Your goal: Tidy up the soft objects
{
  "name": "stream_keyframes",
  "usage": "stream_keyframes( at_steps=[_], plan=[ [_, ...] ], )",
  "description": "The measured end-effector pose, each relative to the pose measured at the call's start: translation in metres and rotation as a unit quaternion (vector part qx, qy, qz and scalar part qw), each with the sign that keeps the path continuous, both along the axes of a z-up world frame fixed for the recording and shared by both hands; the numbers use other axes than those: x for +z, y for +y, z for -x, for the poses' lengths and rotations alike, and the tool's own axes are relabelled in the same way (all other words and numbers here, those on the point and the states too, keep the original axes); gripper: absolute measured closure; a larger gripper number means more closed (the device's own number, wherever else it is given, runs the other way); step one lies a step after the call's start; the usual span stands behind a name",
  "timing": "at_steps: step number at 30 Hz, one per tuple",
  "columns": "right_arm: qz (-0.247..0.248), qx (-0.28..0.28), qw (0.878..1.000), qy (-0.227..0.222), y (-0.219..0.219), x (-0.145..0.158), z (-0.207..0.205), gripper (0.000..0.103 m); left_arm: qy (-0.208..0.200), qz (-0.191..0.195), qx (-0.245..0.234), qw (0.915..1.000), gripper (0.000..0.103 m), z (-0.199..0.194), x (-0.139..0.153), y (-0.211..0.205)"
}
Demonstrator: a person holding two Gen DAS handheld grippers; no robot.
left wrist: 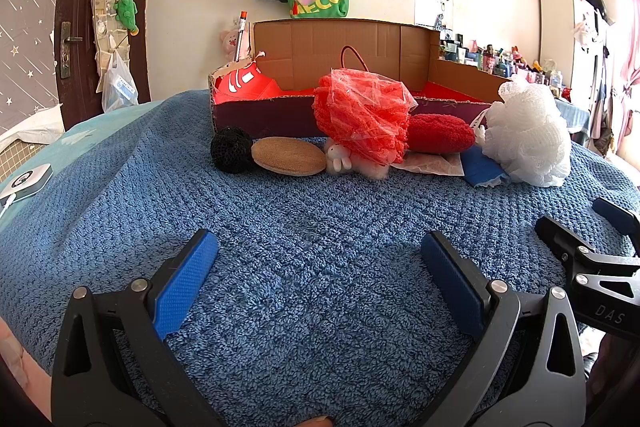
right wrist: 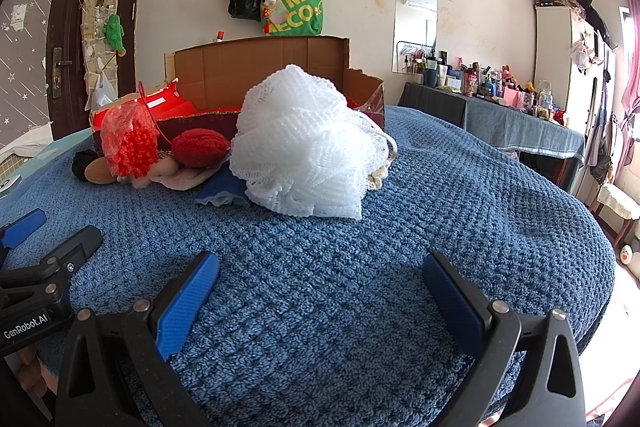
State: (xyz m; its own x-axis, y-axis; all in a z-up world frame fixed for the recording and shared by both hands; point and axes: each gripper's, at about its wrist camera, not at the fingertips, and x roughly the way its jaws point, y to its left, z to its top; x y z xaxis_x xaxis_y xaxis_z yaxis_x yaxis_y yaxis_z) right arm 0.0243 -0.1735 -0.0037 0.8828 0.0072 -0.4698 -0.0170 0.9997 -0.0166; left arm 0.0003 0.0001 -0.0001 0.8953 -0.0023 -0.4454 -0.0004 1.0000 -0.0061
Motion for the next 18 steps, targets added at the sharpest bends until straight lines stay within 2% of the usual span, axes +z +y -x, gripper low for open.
stream_keyframes(
  at_steps=[18],
  plan=[
    [-0.002, 0.003, 1.0, 0.001, 0.0006, 0.0001, 0.0012, 0.0, 0.001, 0.003, -0.001, 1.0, 0.0, 0.0001, 0.0005, 0.0005]
  ],
)
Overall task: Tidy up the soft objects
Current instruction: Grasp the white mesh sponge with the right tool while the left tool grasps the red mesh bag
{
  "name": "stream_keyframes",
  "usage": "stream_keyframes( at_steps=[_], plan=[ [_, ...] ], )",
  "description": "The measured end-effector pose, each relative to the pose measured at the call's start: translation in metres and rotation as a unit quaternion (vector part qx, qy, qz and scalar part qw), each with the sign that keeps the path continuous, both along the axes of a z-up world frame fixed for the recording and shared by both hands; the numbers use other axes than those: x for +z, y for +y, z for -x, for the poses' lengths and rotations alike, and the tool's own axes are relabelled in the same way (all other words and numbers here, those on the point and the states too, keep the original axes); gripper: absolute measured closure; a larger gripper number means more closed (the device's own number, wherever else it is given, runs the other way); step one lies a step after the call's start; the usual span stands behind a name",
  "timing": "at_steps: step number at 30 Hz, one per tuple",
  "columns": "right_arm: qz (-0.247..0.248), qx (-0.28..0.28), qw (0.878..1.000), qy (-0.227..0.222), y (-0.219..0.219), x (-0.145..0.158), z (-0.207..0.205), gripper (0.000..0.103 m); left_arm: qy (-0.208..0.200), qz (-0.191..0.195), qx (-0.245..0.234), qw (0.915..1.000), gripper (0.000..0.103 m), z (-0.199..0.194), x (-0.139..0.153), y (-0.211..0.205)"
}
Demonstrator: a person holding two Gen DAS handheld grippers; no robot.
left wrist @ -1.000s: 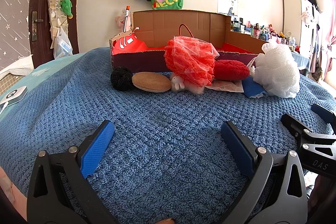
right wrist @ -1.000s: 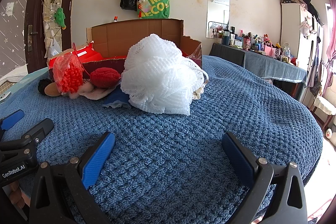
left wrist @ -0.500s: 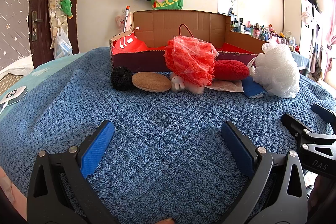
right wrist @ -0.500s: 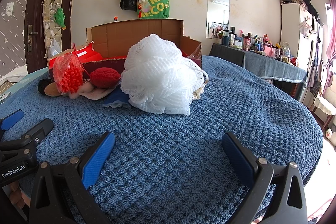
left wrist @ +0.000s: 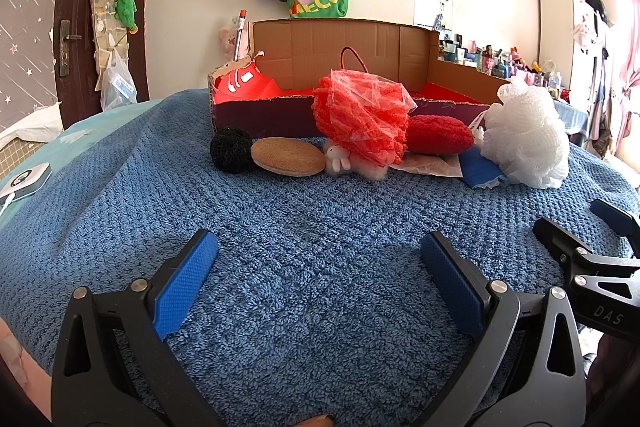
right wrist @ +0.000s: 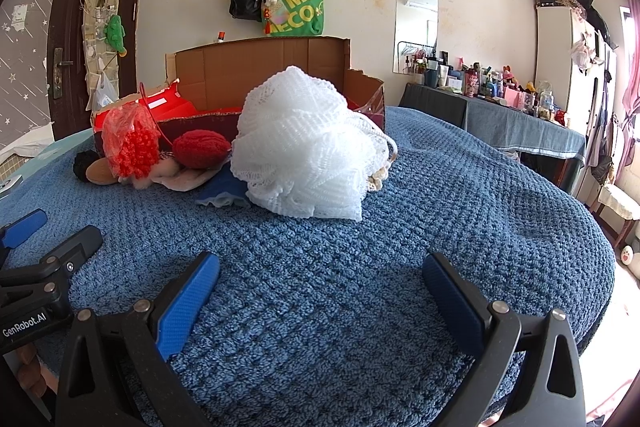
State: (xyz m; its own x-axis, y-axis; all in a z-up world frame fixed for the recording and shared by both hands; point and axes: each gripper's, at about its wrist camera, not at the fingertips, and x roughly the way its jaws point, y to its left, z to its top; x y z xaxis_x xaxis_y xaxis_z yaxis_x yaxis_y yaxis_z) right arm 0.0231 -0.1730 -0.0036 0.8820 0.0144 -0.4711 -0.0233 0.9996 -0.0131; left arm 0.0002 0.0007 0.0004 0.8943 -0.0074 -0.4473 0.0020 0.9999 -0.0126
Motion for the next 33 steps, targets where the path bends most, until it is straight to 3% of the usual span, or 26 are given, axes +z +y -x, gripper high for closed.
stream_keyframes(
  at_steps=[23, 33],
  plan=[
    [-0.007, 0.03, 0.999, -0.028, 0.003, 0.054, -0.042, 0.0, -0.005, -0.001, -0.016, 0.9999, 0.0, -0.025, 0.048, 0.008],
    [-0.01, 0.051, 0.999, 0.008, 0.001, 0.064, -0.075, 0.0, 0.002, -0.013, -0.048, 0.9988, 0.0, -0.056, 0.072, 0.003]
  ],
)
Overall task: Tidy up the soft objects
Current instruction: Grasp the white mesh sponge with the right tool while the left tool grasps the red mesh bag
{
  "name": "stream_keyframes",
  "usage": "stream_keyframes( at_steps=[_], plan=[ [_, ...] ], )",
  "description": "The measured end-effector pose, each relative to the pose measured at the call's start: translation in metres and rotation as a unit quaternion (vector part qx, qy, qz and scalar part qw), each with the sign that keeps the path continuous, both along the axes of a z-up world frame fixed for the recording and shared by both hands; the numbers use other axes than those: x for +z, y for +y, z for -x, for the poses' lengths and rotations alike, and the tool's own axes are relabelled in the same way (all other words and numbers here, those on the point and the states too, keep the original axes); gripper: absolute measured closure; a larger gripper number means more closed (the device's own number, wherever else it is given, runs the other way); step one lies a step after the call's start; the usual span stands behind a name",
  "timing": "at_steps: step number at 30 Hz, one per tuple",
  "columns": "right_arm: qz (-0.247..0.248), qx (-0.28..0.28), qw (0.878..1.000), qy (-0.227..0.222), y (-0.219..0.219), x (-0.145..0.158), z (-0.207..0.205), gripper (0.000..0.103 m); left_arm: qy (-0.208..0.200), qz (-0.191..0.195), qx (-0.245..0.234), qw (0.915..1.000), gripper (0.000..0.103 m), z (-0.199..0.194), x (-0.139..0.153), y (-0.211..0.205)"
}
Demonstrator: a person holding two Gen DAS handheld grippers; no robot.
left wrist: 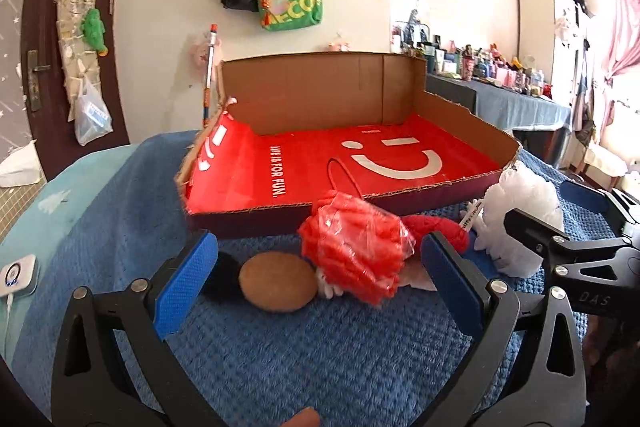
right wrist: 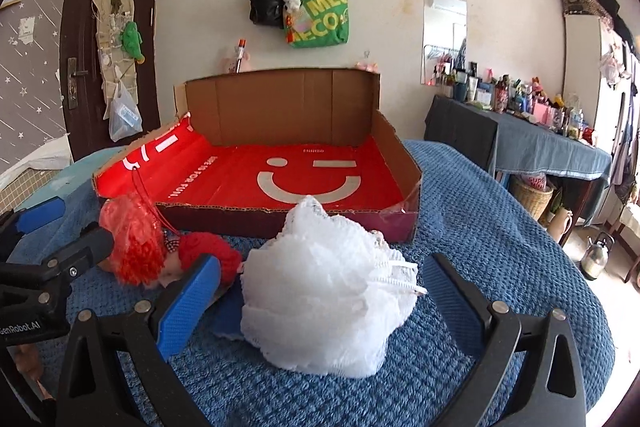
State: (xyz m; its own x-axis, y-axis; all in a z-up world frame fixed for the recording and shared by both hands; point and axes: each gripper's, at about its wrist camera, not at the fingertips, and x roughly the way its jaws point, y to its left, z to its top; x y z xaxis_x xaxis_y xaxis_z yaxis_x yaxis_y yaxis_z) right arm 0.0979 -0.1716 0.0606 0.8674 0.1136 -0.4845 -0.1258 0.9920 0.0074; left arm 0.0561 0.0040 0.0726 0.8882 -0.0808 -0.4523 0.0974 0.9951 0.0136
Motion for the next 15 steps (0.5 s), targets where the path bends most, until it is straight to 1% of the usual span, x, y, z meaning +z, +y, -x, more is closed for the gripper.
stream_keyframes(
  at_steps=[4, 8, 9, 10, 11, 12, 13, 15],
  plan=[
    [-0.012, 0.009, 1.0, 0.026, -0.004, -0.003, -0.012, 0.0, 0.018, 0.001, -0.019, 0.9997, 0.0, -0.012, 0.001, -0.003],
    [-0.036, 0.026, 0.997, 0.057, -0.011, -0.011, -0.022, 0.0, 0.048, 0.0, -0.035, 0.9983, 0.0, -0.025, -0.005, -0.006],
    [-0.042, 0.031, 0.997, 0.064, -0.012, -0.013, -0.025, 0.005, 0.054, 0.002, -0.035, 0.9979, 0.006, -0.029, -0.007, -0.006],
    [-0.048, 0.036, 0.996, 0.073, -0.014, -0.016, -0.027, 0.015, 0.059, 0.004, -0.037, 0.9976, 0.021, -0.031, -0.008, -0.006],
    [-0.049, 0.036, 0.995, 0.077, -0.014, -0.018, -0.027, 0.018, 0.063, 0.011, -0.039, 0.9972, 0.03, -0.034, -0.009, -0.006],
    [-0.057, 0.04, 0.994, 0.079, -0.016, -0.02, -0.027, 0.025, 0.068, 0.017, -0.04, 0.9967, 0.042, -0.037, -0.01, -0.005],
    [-0.062, 0.045, 0.994, 0.078, -0.017, -0.02, -0.026, 0.033, 0.077, 0.022, -0.042, 0.9959, 0.042, -0.04, -0.012, -0.004],
    [-0.062, 0.05, 0.994, 0.071, -0.017, -0.017, -0.022, 0.039, 0.096, 0.042, -0.061, 0.9926, 0.046, -0.046, -0.016, -0.003]
  ],
)
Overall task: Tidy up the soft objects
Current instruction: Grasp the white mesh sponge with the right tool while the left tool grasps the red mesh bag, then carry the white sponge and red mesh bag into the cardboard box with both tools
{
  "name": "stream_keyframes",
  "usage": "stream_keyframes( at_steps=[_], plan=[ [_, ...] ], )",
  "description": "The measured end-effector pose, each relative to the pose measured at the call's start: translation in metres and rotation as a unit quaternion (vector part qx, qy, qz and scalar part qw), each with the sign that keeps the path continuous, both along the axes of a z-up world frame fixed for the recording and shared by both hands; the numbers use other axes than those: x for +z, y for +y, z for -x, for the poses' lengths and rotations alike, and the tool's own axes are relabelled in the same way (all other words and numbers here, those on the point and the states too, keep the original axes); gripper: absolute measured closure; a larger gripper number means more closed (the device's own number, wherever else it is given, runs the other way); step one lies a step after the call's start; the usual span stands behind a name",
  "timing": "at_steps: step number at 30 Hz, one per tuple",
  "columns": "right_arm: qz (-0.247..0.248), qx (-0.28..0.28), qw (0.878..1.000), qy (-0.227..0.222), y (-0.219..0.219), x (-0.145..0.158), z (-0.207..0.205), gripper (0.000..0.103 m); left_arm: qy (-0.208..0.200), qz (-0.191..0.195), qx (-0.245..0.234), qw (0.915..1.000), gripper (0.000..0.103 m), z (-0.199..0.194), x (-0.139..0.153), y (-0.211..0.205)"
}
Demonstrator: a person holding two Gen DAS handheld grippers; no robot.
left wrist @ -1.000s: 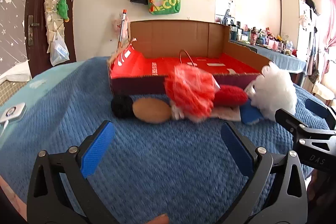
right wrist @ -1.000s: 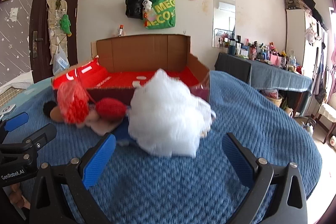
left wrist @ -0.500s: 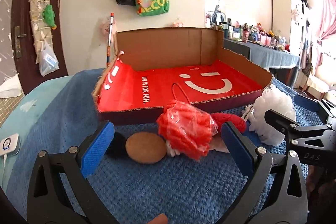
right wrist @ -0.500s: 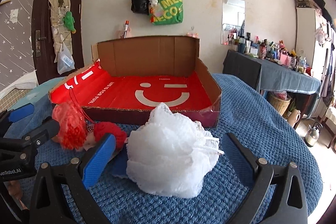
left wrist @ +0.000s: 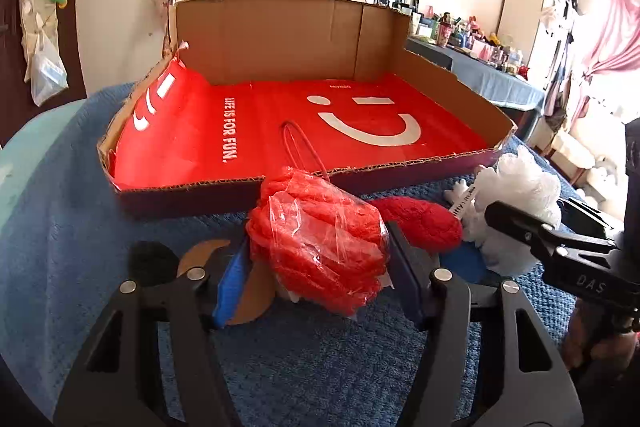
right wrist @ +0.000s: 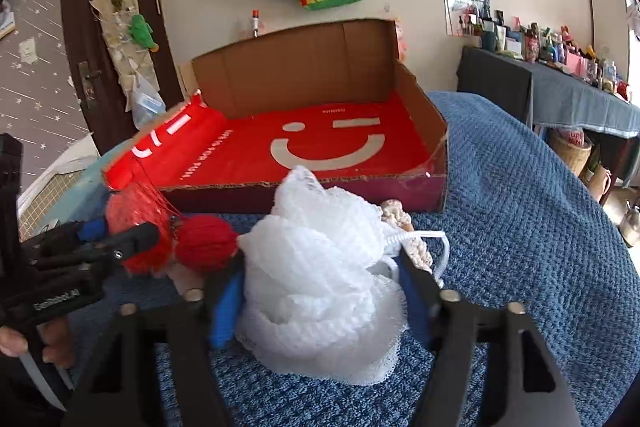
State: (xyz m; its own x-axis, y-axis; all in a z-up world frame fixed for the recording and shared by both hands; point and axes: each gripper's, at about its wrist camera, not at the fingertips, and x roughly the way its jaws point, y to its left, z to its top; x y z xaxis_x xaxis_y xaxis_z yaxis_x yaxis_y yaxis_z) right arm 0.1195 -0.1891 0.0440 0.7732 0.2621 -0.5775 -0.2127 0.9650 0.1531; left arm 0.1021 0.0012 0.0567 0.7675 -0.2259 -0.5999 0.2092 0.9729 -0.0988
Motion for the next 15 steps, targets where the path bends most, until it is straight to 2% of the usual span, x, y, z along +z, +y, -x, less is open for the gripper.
stream_keyframes(
  at_steps=[3, 9, 15],
  plan=[
    [-0.009, 0.006, 1.0, -0.013, -0.003, 0.009, 0.006, 0.044, -0.004, 0.007, -0.003, 1.0, 0.047, 0.003, 0.0, 0.0],
    [-0.01, 0.004, 0.999, -0.044, -0.004, 0.029, 0.013, 0.046, -0.028, 0.012, -0.003, 0.9995, 0.047, 0.012, 0.014, 0.004],
    [-0.014, 0.008, 0.999, -0.043, -0.006, 0.031, 0.013, 0.047, -0.034, 0.016, -0.011, 0.9992, 0.047, 0.018, 0.021, 0.004]
  ],
)
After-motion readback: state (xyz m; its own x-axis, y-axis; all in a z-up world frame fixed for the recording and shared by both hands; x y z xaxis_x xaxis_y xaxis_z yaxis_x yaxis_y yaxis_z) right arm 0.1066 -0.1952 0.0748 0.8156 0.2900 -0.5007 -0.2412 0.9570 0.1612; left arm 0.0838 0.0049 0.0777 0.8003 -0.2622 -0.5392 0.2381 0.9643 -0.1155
